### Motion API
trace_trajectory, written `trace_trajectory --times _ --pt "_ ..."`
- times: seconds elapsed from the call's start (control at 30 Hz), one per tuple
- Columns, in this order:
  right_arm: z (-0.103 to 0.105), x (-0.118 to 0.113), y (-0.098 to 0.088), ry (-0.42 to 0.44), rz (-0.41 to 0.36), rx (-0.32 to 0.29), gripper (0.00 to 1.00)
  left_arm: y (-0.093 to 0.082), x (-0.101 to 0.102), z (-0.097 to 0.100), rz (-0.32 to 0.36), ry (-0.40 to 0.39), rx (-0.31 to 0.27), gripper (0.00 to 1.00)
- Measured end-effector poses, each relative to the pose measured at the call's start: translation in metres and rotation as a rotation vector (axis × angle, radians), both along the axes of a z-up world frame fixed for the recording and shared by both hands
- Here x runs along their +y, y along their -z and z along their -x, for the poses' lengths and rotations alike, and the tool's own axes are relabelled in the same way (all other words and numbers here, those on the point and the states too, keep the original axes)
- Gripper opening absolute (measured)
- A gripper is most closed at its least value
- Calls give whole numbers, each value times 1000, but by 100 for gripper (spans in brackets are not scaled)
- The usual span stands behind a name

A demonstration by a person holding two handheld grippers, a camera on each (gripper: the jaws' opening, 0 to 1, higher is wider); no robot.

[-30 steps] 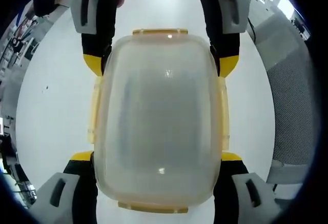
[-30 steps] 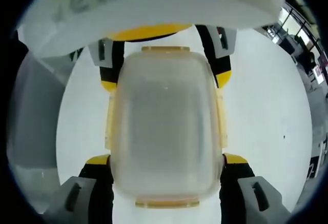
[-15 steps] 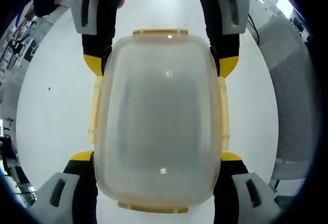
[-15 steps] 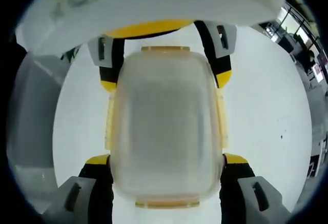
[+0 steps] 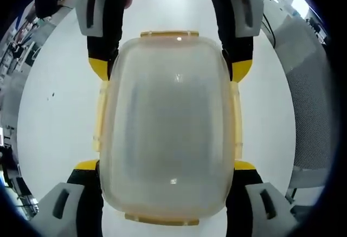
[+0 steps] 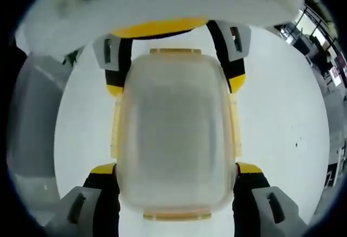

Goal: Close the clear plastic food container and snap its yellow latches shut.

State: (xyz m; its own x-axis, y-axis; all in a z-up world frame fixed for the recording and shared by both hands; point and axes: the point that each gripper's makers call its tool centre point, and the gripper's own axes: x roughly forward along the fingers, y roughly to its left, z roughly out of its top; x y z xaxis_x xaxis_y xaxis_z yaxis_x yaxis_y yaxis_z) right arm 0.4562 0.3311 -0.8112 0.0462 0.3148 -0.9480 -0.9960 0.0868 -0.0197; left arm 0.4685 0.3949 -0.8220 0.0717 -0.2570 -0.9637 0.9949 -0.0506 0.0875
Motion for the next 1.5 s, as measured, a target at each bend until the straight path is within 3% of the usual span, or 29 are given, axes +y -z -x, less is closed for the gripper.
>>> trace_trajectory --times 0.57,0.7,1.23,1.5 --pt "-4 0 -3 -13 -29 9 88 -1 -4 -3 27 -9 18 97" --pt "-1 4 -6 -10 -56 14 99 -3 -7 -1 42 -32 36 99" --pt "3 5 -14 13 -131 -31 96 -14 -2 -1 82 -43 -22 99" --pt "-2 6 -24 113 -256 -91 95 -24 3 -2 181 -131 -60 96"
